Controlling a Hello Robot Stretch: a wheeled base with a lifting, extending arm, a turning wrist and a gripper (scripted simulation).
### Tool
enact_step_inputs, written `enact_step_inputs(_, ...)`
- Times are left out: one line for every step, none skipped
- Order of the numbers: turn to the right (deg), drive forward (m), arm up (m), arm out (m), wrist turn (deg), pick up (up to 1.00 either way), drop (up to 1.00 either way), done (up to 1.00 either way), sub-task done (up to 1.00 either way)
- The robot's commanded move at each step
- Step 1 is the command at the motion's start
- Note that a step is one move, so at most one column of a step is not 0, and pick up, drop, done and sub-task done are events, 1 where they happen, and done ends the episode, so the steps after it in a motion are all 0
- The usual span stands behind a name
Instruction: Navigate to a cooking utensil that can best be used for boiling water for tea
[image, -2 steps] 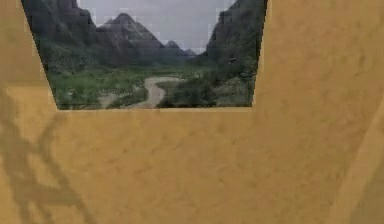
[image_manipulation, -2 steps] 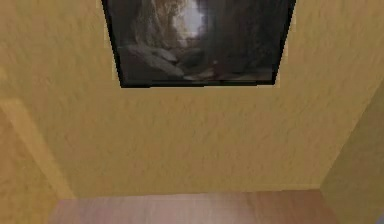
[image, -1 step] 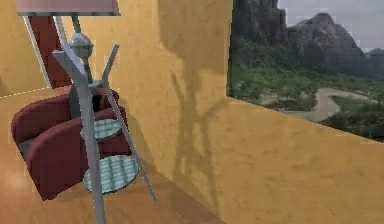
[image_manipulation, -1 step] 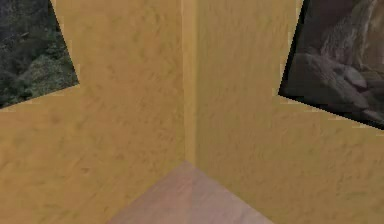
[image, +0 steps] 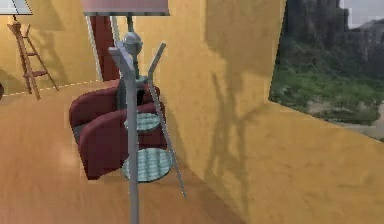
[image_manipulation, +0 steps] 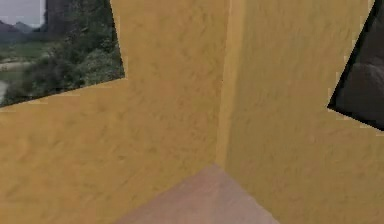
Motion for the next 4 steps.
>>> enact_step_inputs(0.0,0.35,0.0,0.0,0.0,0.0,0.0,0.0,0.0)
enact_step_inputs(-45.0,0.0,0.0,0.0,0.0,0.0,0.0,0.0,0.0)
enact_step_inputs(-6.0,0.0,0.0,0.0,0.0,0.0,0.0,0.0,0.0)
enact_step_inputs(0.0,1.0,0.0,0.0,0.0,0.0,0.0,0.0,0.0)
